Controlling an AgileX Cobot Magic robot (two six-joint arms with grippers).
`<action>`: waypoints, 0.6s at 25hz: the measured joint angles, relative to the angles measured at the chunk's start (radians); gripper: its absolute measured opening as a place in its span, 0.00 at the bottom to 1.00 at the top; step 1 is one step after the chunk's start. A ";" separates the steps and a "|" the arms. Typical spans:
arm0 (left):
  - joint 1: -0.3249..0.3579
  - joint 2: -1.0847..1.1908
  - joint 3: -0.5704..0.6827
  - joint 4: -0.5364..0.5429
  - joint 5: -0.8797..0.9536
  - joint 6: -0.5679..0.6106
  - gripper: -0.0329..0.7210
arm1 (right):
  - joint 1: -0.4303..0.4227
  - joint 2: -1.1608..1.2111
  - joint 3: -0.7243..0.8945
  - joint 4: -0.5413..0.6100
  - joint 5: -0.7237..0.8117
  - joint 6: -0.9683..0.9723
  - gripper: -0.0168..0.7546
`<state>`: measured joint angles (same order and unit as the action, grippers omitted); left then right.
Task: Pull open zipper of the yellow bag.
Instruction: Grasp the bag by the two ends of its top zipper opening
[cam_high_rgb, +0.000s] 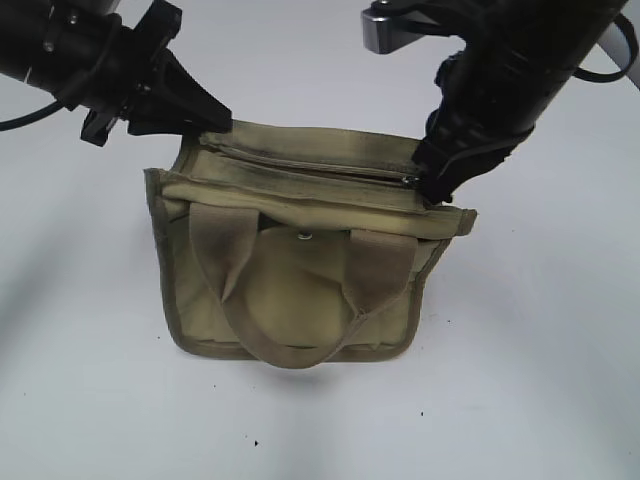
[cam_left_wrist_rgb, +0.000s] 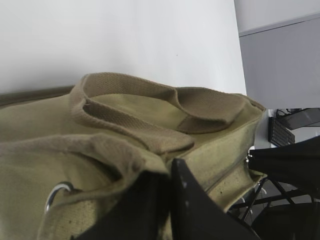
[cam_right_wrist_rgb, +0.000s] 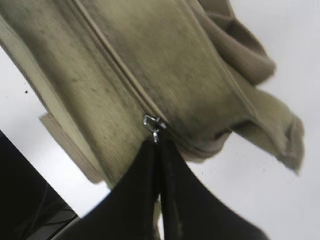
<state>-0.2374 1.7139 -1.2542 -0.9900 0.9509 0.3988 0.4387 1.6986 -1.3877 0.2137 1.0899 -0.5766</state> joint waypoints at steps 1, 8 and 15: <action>0.000 0.000 0.000 0.001 -0.002 0.000 0.08 | -0.019 0.000 0.000 0.000 0.024 0.016 0.02; 0.000 0.000 -0.001 0.006 -0.001 0.000 0.08 | -0.123 0.000 0.000 -0.007 0.094 0.107 0.02; 0.000 -0.006 -0.001 0.023 -0.003 0.000 0.24 | -0.130 -0.005 0.001 0.115 0.118 0.158 0.24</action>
<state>-0.2374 1.7076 -1.2552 -0.9673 0.9477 0.3988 0.3087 1.6932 -1.3864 0.3288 1.2077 -0.4185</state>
